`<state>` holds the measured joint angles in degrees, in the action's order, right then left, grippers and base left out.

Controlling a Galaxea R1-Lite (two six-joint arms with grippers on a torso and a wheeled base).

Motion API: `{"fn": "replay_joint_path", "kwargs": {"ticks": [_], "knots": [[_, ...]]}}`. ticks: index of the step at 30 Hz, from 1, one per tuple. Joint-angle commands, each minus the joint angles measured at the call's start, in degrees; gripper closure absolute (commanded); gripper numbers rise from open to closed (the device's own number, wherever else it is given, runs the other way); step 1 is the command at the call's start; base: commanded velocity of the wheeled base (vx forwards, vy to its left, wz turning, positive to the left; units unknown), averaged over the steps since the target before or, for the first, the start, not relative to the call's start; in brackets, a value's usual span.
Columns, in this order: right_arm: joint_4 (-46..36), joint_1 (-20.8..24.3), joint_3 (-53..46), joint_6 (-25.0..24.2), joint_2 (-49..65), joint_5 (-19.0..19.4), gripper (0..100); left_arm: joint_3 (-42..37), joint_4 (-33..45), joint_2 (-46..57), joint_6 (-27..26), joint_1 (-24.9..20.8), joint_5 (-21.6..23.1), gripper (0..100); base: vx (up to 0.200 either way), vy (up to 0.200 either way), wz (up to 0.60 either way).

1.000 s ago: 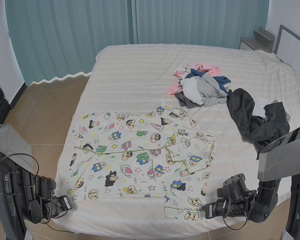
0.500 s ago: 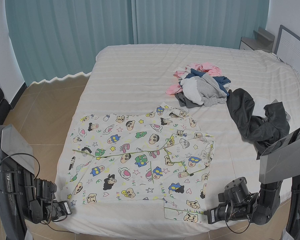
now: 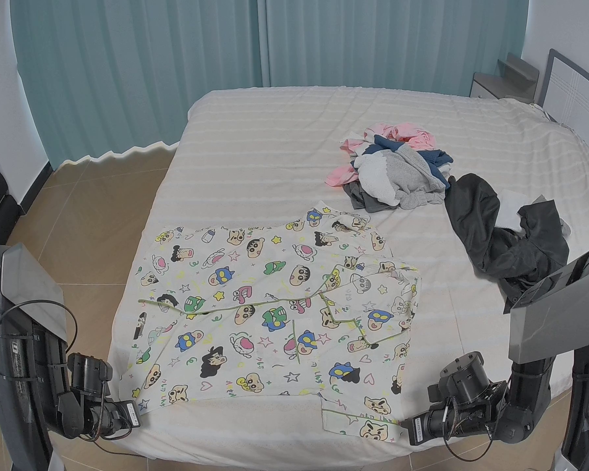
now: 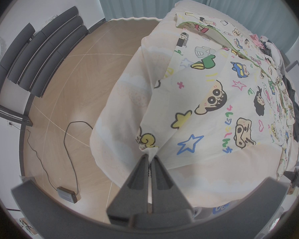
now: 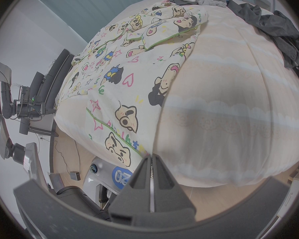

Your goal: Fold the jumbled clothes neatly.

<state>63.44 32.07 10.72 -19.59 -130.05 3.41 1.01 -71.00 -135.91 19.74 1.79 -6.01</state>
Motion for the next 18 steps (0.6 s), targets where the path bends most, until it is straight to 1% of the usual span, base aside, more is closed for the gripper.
{"fn": "replay_joint_path", "kwargs": {"ticks": [1, 6, 7, 9, 10, 14, 16, 18], "knots": [[0.02, 0.18, -0.08, -0.01, 0.06, 0.01, 100, -0.84, 0.16, -0.23, 0.04, 0.14, -0.05, 100, 0.000, 0.000, 0.00], [0.02, 0.18, -0.08, -0.01, 0.06, 0.01, 100, -0.84, -0.19, -0.23, 0.04, 0.32, -0.05, 100, 0.000, 0.000, 0.00], [0.02, 0.27, -0.08, -0.01, 0.06, 0.01, 100, -0.84, -0.19, -0.23, 0.13, 0.32, -0.05, 0, 0.000, 0.000, 0.00], [0.02, 0.53, -0.26, -0.01, 0.06, 0.01, 100, -0.84, -0.63, -0.23, 0.21, 0.41, -0.05, 0, 0.000, 0.000, 0.00], [0.02, 0.53, -0.34, 0.08, 0.06, 0.01, 0, -0.84, -1.16, -0.23, 0.30, 0.49, 0.03, 0, 0.000, 0.000, 0.00], [0.63, 0.36, -0.08, 0.08, 1.11, 0.01, 0, -0.84, -4.94, -0.49, 0.57, 1.11, 0.47, 0, 0.000, 0.000, 0.00], [0.54, 0.09, 0.18, -0.01, 3.31, 0.01, 0, -0.84, -7.22, -0.23, 0.65, 1.90, 1.97, 0, 0.000, 0.000, 0.00], [0.54, 0.09, 0.27, -0.01, 6.91, 0.01, 0, -0.92, -9.51, 0.39, 0.74, 2.69, 2.49, 0, 0.000, 0.000, 0.00]]}}
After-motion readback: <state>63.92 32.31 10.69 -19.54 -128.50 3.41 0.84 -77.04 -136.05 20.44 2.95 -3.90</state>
